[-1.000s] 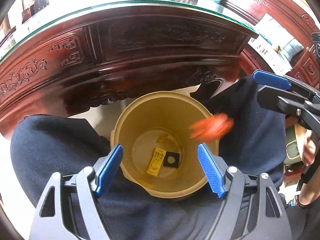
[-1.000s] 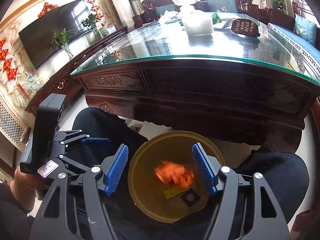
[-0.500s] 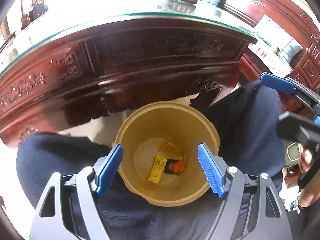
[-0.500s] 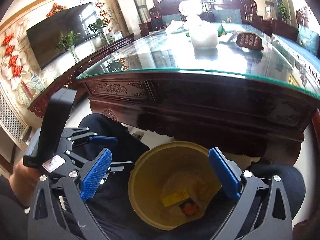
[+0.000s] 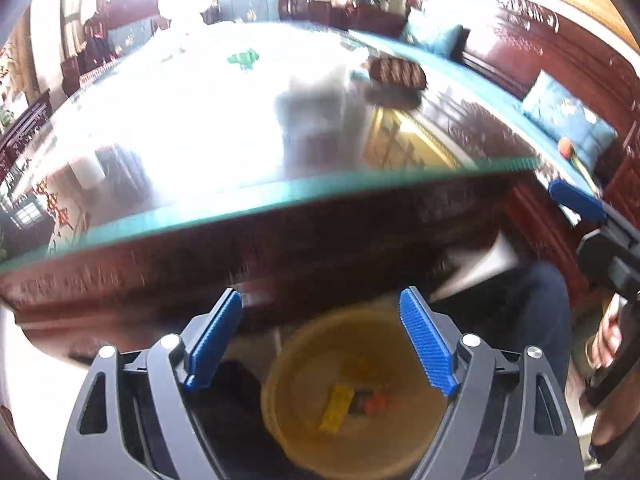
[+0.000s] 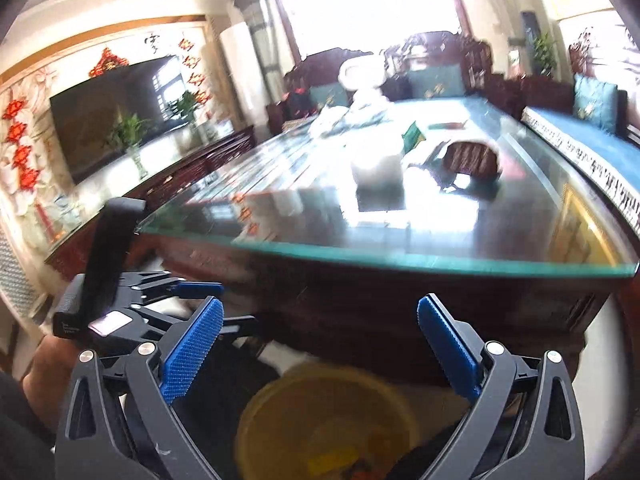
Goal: Collect trash
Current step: 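Raise both open tools back over the table, then close the left tool on the white foam packaging while the right tool grasps the brown pouch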
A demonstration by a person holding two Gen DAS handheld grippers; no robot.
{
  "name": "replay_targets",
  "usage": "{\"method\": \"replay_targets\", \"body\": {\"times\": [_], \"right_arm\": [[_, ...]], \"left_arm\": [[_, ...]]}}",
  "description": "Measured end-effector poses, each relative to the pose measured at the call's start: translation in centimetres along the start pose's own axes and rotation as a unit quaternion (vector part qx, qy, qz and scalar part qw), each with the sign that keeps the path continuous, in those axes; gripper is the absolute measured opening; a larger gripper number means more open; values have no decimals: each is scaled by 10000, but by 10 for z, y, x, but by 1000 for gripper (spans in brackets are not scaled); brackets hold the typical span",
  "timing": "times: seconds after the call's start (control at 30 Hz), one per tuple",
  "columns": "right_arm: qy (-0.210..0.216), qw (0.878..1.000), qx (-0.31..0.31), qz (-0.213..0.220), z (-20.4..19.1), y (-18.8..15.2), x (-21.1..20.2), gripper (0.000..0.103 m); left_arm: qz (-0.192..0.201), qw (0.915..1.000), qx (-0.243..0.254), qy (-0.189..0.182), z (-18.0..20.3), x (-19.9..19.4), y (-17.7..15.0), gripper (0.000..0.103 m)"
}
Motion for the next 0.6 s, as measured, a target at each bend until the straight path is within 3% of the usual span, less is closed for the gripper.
{"method": "replay_targets", "body": {"times": [0.17, 0.33, 0.6], "right_arm": [[-96, 9995, 215, 219, 24, 39, 15, 95], [-202, 9980, 458, 393, 52, 72, 29, 95], [-342, 9979, 528, 177, 92, 103, 54, 95]], "left_arm": [[370, 9990, -226, 72, -10, 0, 64, 84], [499, 9974, -519, 84, -17, 15, 119, 88], [555, 9953, -791, 89, -28, 46, 198, 91]]}}
Point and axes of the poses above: each gripper's, at about its wrist camera, not at the fingertips, and x roughly the way its jaws point, z to its right, y to its top, the point moved 7 cm from there along x, roughly the way its jaws point, and after that the axes turned 8 degrees about -z, right-handed, at the moved point
